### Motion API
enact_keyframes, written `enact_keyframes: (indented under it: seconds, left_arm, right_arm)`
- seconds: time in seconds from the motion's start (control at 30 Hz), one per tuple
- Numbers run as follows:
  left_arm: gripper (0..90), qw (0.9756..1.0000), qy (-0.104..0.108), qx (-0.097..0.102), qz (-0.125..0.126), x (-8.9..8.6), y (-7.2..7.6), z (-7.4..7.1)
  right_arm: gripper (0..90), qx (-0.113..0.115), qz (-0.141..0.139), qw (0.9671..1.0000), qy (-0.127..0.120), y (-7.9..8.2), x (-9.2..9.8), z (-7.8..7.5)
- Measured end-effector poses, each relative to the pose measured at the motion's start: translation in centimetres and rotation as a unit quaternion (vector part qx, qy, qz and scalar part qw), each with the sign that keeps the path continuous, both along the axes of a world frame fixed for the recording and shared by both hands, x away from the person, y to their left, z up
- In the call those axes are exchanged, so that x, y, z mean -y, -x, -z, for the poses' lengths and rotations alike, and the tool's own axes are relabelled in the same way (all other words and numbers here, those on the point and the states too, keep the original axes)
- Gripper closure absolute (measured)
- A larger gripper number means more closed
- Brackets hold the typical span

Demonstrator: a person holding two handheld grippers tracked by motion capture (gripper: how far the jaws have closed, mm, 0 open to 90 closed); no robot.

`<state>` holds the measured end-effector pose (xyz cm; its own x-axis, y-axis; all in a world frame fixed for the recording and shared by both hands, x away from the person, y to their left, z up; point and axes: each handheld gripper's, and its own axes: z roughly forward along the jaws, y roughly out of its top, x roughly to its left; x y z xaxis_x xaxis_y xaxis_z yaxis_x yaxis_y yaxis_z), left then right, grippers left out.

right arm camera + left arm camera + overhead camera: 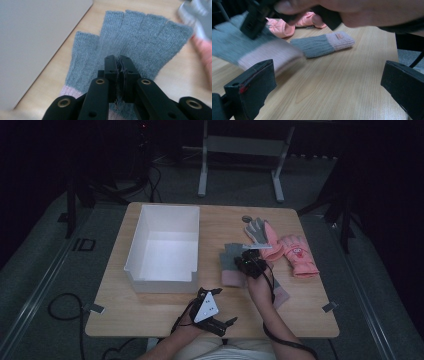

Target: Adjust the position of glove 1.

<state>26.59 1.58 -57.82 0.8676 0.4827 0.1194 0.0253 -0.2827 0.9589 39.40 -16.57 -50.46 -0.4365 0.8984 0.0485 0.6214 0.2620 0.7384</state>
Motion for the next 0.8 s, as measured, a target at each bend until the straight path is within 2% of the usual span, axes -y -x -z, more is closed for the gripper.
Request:
enact_keyframes:
  seconds: [0.03, 0.13, 0.27, 0.43, 0.63, 0.7, 0.8]
  left_arm:
    - [0.0, 1.0000, 0.001, -0.003, 0.000, 0.0, 0.0, 0.0]
    - [0.0, 1.0000, 0.003, -0.007, 0.000, 0.0, -0.2, 0.0]
    - [0.0, 1.0000, 0.005, -0.008, 0.001, 0.0, -0.2, 0.0]
    - [0.0, 0.9999, 0.004, -0.010, 0.002, -0.1, -0.2, 0.0]
    - [0.0, 0.9999, 0.004, -0.013, 0.003, -0.1, -0.3, 0.0]
    - [0.0, 0.9999, 0.004, -0.013, 0.004, -0.1, -0.3, 0.0]
    - [0.0, 0.9999, 0.004, -0.014, 0.004, -0.1, -0.3, 0.0]
  right_arm:
    - [85.1, 0.001, -0.001, 1.0000, 0.004, 0.4, 0.0, 0.2]
    - [85.2, -0.009, 0.007, 0.9999, -0.007, 1.3, 0.3, 0.8]
    - [85.1, -0.015, 0.003, 0.9999, -0.003, 2.3, 0.1, 1.7]
    - [85.1, -0.031, 0.004, 0.9995, -0.003, 2.2, -0.1, 3.0]
    - [84.6, -0.046, 0.015, 0.9988, -0.003, 1.1, -0.3, 4.5]
    - [82.0, -0.045, 0.014, 0.9989, 0.005, 0.9, -0.5, 5.1]
    - [79.5, -0.037, 0.010, 0.9991, 0.017, 0.9, -0.8, 5.2]
